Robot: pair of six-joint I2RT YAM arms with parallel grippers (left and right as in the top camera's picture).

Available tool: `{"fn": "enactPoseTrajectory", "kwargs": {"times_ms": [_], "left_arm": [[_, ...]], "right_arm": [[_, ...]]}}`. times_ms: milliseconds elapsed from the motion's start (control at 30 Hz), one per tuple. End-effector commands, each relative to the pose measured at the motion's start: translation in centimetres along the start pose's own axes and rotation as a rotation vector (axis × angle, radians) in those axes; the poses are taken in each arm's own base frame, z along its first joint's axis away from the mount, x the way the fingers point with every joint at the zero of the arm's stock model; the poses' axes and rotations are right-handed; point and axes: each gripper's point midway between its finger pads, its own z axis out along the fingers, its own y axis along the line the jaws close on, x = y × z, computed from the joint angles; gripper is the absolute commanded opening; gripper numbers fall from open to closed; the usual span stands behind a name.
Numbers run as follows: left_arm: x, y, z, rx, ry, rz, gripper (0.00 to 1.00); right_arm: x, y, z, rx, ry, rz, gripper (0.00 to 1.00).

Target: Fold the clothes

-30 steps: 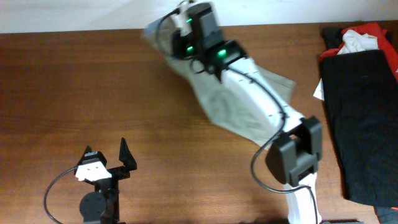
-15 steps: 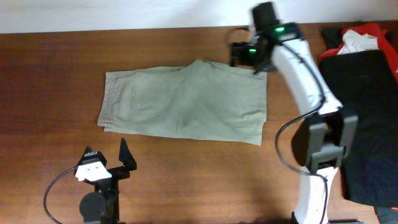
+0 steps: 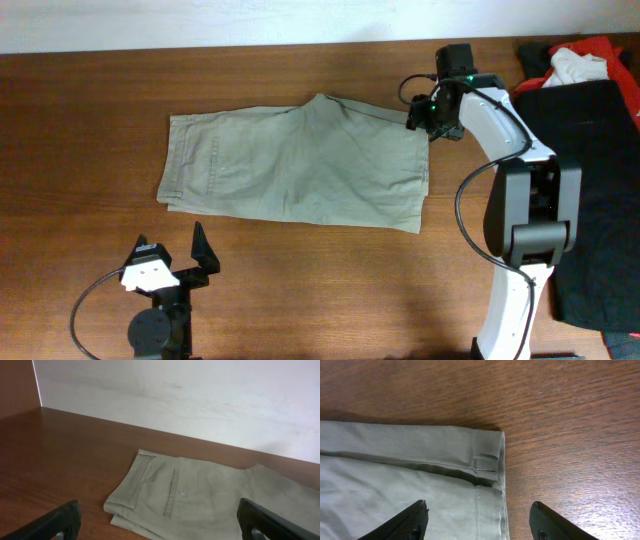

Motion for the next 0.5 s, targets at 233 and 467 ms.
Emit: {"fn": "enactPoseTrajectory", "kwargs": {"times_ms": [233, 467], "left_arm": [[0.1, 0.2, 0.0, -0.01, -0.001, 0.009, 0.99], [0.1, 0.2, 0.0, -0.01, -0.001, 0.009, 0.99]], "right_arm": [[1.1, -0.7, 3.2, 0.03, 0.04, 0.012, 0.53], [0.2, -0.4, 3.0, 0.019, 0.007, 0.011, 0.22]]}}
